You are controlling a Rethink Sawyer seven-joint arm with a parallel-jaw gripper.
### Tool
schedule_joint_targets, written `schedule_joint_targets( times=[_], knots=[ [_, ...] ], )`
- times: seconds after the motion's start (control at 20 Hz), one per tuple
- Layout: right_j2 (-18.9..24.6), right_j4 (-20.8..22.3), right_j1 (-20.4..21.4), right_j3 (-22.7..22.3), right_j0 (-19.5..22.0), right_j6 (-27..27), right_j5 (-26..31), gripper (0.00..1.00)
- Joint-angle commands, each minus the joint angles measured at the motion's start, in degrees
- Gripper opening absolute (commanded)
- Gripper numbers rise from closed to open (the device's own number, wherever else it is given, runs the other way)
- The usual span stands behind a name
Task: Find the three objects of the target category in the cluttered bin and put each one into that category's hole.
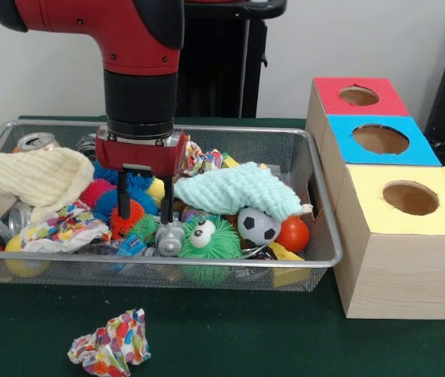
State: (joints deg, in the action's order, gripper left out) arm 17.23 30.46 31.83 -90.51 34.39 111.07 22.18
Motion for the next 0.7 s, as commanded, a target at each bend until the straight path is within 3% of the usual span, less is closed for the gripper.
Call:
schedule_joint_targets(
  times=[0.05,0.7],
  knots=[
    [1.6,2.6,-2.1,-1.4,1.3,-0.9,-2.9,1.00],
    [2.3,2.8,-2.2,-1.5,2.1,-1.4,-3.6,1.00]
  ],
)
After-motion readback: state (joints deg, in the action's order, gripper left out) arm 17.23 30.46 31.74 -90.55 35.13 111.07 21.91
